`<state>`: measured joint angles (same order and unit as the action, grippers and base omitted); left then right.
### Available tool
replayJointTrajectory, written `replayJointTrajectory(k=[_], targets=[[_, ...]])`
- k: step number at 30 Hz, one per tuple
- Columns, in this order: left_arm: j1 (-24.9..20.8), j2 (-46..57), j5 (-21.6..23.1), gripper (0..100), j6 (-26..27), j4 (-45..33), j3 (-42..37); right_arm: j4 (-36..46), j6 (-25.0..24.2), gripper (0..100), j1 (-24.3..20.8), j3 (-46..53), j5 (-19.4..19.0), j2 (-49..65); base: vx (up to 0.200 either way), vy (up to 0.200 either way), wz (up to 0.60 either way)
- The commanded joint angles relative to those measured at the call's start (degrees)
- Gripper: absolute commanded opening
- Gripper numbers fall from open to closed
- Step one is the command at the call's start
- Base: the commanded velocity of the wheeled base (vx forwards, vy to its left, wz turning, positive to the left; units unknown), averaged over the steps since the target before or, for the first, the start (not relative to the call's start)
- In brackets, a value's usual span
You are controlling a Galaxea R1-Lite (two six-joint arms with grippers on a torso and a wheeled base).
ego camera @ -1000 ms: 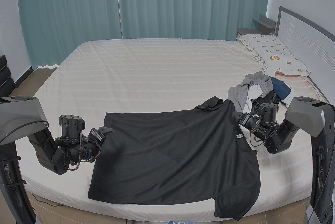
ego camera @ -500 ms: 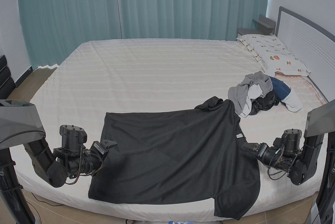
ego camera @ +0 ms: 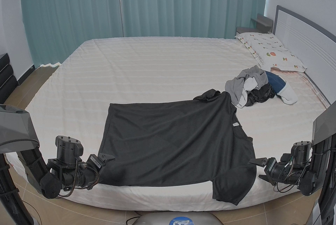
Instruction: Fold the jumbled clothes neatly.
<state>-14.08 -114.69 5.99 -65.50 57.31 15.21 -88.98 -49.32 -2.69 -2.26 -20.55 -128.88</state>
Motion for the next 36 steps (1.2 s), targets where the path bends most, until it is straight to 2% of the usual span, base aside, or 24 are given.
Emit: replayJointTrajectory(k=[1,5,12,20,27,36], targets=[[2.0,-0.2,-0.1,100,0.5,0.0,0.3,-0.8,0.0,100,-0.5,0.1,-0.1,-0.8,0.0,0.0,0.0],[3.8,-0.9,-0.4,100,1.6,0.0,0.8,-0.8,0.1,100,-0.5,-0.1,-0.2,-1.0,0.0,0.0,0.0],[5.7,-5.4,-0.4,100,7.7,0.8,1.5,-0.7,0.0,100,-0.5,-0.2,-0.2,-1.0,0.0,0.0,0.0],[5.2,-10.9,-2.6,100,10.2,9.0,1.2,-0.8,0.1,100,-1.8,-0.1,-0.1,-1.8,0.0,0.0,0.0],[5.1,-11.8,-2.6,100,15.1,9.2,1.6,-0.7,0.3,100,-2.2,-0.3,0.0,-1.9,0.0,0.0,0.0],[4.2,-14.2,-4.4,100,15.8,9.1,3.4,-0.8,0.2,100,-2.2,-0.6,0.1,-2.2,0.0,0.0,0.0]])
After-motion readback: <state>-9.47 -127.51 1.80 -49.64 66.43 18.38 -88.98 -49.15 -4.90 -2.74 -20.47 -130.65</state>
